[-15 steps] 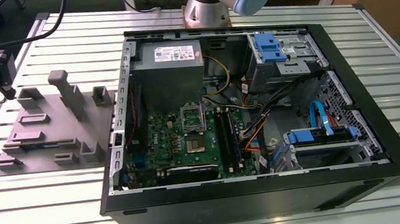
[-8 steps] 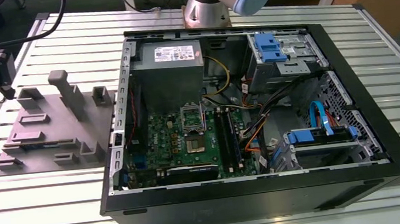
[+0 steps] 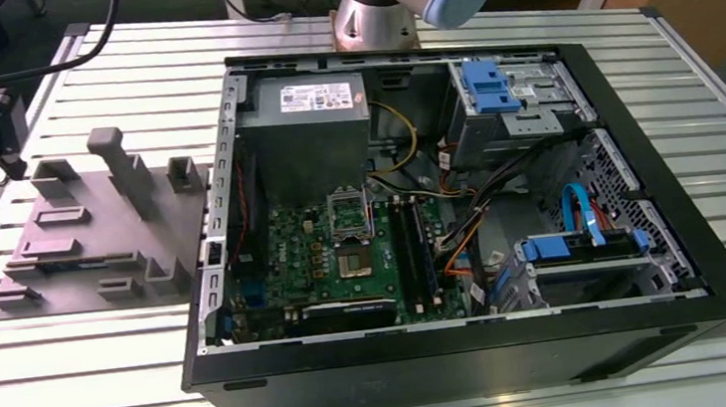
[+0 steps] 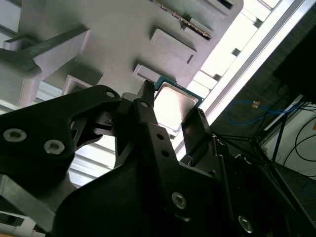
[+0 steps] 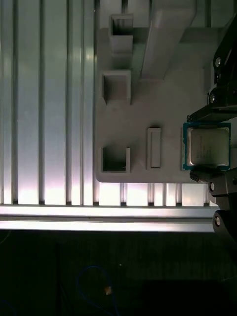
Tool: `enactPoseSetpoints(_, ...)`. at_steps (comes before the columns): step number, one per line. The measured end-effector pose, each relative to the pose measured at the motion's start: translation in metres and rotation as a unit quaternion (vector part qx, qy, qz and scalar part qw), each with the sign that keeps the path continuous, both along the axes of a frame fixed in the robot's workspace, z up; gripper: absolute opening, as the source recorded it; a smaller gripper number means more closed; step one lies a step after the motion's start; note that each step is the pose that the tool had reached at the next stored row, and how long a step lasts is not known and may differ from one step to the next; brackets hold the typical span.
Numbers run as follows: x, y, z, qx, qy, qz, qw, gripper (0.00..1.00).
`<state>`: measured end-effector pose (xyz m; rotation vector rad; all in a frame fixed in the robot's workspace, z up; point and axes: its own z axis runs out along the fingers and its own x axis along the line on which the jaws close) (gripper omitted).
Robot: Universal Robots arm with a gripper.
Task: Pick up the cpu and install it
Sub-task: 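Pick up the cpu and move it towards the insertion slot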
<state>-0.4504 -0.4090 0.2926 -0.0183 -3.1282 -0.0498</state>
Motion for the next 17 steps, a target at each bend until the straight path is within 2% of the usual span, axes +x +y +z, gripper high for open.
enactPoseSetpoints(17,0.0,0.0001,0.0049,-0.0018,0.0,0.0,1.0,0.47)
